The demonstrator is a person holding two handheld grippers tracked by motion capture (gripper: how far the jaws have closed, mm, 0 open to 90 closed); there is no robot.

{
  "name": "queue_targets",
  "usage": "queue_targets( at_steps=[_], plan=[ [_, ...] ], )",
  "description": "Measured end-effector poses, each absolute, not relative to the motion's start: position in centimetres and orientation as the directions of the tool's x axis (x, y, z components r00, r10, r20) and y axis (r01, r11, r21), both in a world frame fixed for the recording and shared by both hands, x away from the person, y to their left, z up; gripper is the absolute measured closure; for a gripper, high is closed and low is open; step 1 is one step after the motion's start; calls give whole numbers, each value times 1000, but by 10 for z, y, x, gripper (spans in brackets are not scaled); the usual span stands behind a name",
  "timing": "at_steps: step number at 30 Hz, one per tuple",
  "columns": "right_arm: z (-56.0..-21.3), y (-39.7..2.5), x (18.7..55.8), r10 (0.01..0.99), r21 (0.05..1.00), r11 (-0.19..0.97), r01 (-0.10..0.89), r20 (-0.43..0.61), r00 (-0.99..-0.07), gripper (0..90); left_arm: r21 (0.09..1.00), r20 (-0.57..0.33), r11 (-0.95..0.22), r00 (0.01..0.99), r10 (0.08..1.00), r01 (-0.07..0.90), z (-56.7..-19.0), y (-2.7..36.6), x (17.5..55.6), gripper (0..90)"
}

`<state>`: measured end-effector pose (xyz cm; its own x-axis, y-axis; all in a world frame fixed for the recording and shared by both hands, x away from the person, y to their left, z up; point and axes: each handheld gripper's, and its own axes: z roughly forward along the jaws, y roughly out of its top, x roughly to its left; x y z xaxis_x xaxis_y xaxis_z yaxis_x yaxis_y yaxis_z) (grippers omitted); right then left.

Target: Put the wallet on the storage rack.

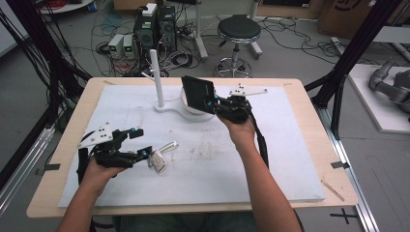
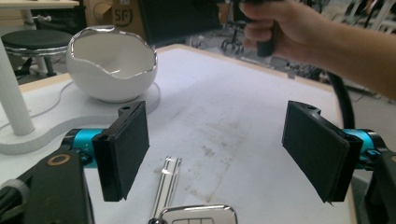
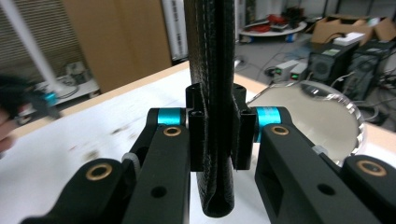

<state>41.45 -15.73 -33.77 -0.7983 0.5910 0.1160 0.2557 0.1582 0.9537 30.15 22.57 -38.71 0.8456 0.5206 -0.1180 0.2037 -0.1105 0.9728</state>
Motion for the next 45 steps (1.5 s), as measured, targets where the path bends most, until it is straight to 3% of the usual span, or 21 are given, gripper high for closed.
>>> queue_targets(
  at_steps=[7,13,23,38,41,45],
  plan=[
    [-342,-148,451,629,951,139,276,130,-767,813,974,-107,-114,841,531,196,-386,231,300,229],
    [-341,-139,471,645,941,202,273,82,-760,813,976,-83,-127,837,541,178,-385,236,299,229],
    [-369,-128,494,681,929,191,316,107,-724,812,978,-85,-114,828,554,177,-386,242,297,229],
    [-395,-123,498,720,916,234,327,63,-691,804,979,-81,-112,833,548,169,-386,244,294,229],
    [-395,-121,496,723,914,252,319,41,-689,771,978,-78,-121,835,544,170,-386,242,294,229],
    [-394,-121,495,740,909,245,337,50,-671,621,977,-73,-132,840,538,170,-386,239,294,229]
  ],
)
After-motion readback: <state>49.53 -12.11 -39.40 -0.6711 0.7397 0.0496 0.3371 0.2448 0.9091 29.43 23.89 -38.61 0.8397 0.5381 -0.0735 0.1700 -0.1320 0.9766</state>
